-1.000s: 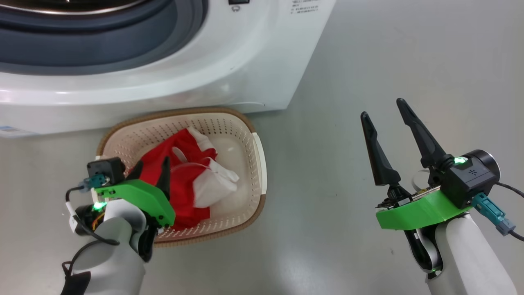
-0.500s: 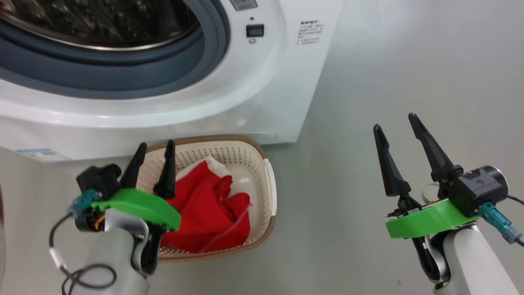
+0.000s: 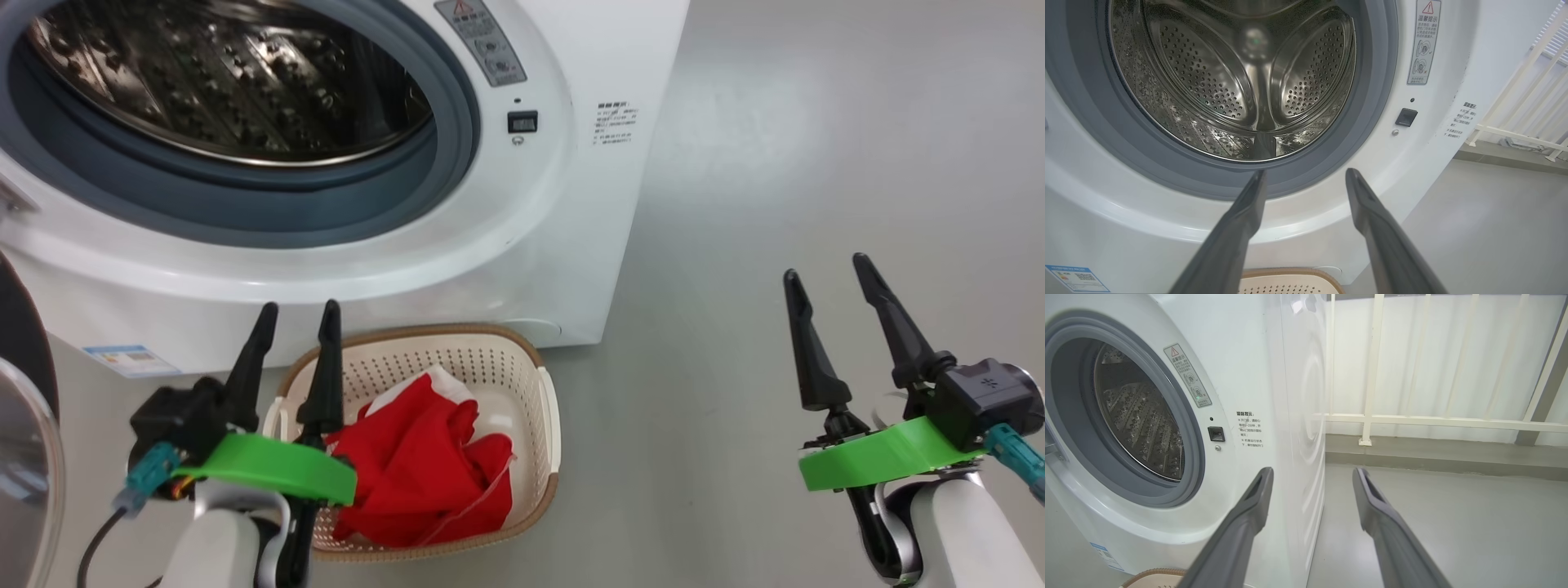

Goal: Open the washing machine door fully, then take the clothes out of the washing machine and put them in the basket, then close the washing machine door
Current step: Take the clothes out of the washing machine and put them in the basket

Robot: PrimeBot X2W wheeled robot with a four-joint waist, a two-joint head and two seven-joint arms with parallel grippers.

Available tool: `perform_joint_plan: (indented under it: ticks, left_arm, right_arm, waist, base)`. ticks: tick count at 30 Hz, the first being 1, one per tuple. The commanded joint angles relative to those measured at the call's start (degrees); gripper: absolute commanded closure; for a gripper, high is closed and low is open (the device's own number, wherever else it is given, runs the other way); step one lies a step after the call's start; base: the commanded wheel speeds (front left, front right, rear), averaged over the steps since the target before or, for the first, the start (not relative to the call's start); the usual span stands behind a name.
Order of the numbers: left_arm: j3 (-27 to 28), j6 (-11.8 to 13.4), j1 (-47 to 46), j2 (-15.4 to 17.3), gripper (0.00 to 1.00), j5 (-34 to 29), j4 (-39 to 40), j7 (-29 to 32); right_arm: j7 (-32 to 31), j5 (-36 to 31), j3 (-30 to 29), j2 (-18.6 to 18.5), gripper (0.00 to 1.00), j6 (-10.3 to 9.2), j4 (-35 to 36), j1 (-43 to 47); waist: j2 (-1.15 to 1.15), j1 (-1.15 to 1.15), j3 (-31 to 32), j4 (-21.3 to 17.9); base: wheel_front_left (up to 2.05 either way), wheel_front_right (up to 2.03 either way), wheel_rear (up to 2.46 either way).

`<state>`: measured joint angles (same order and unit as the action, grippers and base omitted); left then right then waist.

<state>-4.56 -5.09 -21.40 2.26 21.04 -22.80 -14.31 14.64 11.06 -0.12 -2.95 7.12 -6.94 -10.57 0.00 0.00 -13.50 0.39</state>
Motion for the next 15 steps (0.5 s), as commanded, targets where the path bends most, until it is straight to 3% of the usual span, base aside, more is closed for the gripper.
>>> perform_joint_plan:
  ticks: [1,15]
  left_arm:
    - [2.34,0.35,1.21,0.91,0.0,-0.71,2.4,-0.68]
    - [4.54,0.88,8.2,2.0,0.0,-2.57,6.72,-0.69]
  right_arm:
    - [0.36,0.22,0.56,0.07,0.0,0.36,1.49,0.89]
    - [0.36,-0.48,-2.28,0.07,0.0,0.36,1.15,4.3]
  waist:
    - [0.0,0.0,1.48,-0.01]
    - [0.0,0.0,7.78,0.16]
  base:
    - [0.0,0.0,0.0]
    - [0.0,0.0,0.0]
